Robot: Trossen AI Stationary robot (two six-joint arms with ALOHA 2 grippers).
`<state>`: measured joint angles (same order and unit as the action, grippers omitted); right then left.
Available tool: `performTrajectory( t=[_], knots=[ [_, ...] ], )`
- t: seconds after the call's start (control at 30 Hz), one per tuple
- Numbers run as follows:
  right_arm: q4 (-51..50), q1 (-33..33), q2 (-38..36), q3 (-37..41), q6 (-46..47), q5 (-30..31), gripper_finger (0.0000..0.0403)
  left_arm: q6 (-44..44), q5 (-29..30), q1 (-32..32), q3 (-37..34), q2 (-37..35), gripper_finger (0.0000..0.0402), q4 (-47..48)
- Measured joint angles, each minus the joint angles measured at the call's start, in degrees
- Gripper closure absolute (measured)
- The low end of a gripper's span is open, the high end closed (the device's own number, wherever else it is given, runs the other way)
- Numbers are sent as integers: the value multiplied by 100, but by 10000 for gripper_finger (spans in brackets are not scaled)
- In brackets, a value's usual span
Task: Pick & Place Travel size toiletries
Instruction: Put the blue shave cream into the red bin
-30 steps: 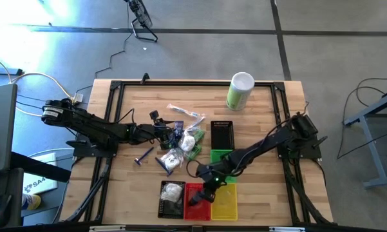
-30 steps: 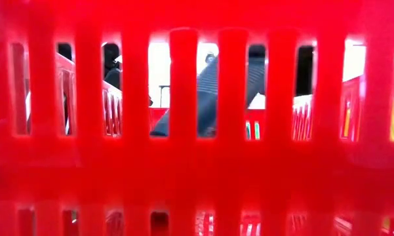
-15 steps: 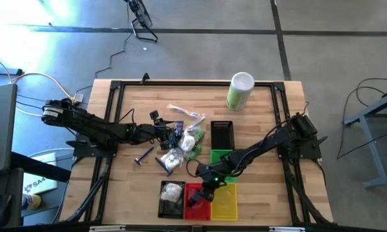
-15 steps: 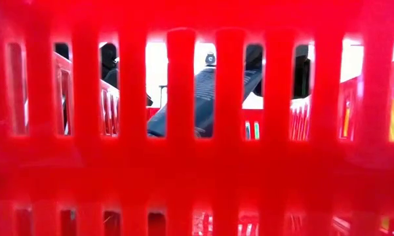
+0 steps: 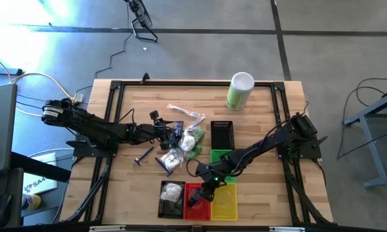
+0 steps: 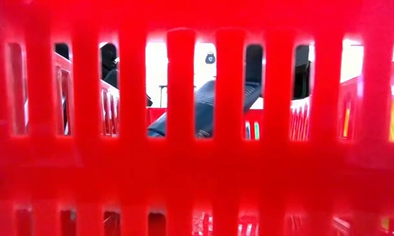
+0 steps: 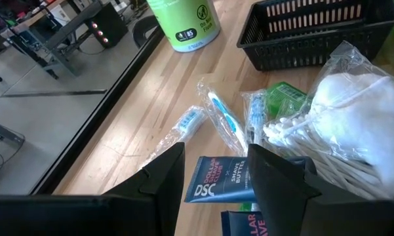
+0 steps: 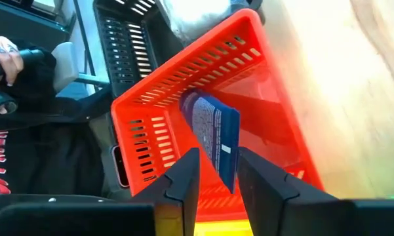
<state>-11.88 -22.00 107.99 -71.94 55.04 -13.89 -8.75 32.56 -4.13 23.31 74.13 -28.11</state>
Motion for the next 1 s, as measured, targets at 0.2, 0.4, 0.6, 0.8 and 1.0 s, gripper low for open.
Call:
performTrajectory(
  t=[0.2, 0.4, 0.6, 0.8, 1.0],
  knots=[
    [-103, 79, -57, -9, -208, 38, 313, 2, 0, 1, 0, -2, 240, 1],
    [-178, 186, -88, -7, -268, -361, 313, 2, 2, -1, 0, -1, 240, 1],
    [-475, 281, -532, -4, -640, -326, 322, 4, 2, 1, 0, 0, 240, 3],
    [-1290, 325, -1442, -11, -1289, 681, 341, 4, 2, 0, 0, 0, 240, 28],
    [-1821, 270, -2331, -4, -2230, 1954, 365, 4, 2, -1, 0, 0, 240, 49]
  ],
)
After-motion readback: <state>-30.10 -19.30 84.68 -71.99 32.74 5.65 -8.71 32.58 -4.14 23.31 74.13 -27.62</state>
